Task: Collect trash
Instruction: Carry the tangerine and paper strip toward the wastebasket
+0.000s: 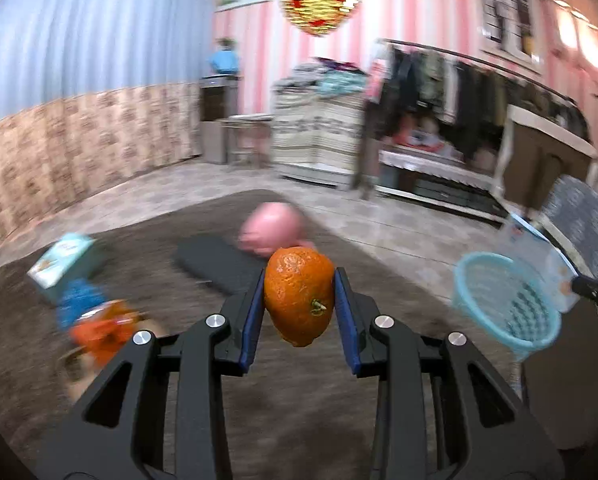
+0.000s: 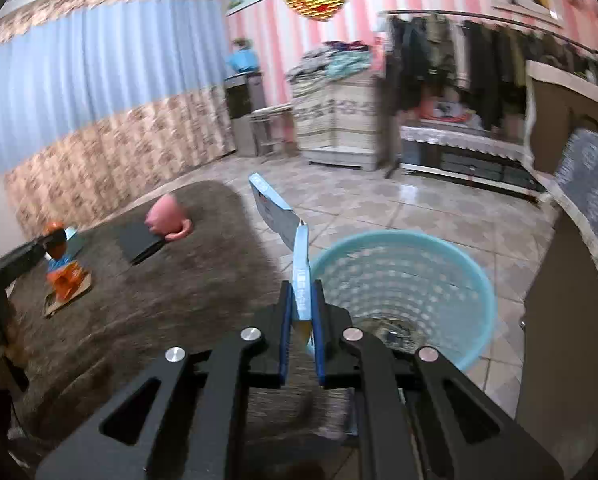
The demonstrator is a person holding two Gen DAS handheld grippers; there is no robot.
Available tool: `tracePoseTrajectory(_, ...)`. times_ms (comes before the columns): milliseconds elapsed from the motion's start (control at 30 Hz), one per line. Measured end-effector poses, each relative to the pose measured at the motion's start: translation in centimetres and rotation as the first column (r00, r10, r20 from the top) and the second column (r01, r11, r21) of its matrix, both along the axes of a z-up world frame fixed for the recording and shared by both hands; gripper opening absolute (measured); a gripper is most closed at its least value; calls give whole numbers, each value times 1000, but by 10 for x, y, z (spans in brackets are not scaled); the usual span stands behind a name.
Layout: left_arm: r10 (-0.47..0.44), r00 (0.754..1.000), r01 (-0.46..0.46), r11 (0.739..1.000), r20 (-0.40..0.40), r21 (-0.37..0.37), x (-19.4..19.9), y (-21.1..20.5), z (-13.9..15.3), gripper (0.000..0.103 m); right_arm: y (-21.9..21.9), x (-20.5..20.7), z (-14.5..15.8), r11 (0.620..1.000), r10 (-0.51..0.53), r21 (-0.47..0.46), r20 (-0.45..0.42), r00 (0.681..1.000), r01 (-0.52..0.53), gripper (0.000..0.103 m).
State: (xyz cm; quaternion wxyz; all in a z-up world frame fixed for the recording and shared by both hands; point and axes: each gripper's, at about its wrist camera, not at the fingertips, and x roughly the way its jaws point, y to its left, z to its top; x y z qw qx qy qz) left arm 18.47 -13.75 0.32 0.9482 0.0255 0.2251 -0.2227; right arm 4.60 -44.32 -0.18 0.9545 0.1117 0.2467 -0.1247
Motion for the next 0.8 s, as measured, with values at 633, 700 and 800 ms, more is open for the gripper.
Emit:
tracePoseTrajectory(633, -284, 947, 287, 958, -149, -4, 21, -193, -32, 32, -85, -14, -45, 975, -191, 109, -28, 981, 193, 10)
tracePoseTrajectory(700, -298, 942, 304, 952, -154, 16, 21, -210, -37, 32, -89, -17, -47, 973, -201, 115, -27, 979, 203, 10)
tracePoseTrajectory(800, -328, 931, 338, 940, -158, 39, 22, -238, -42, 32, -96, -19, -51, 967, -215, 130, -30, 976, 217, 10)
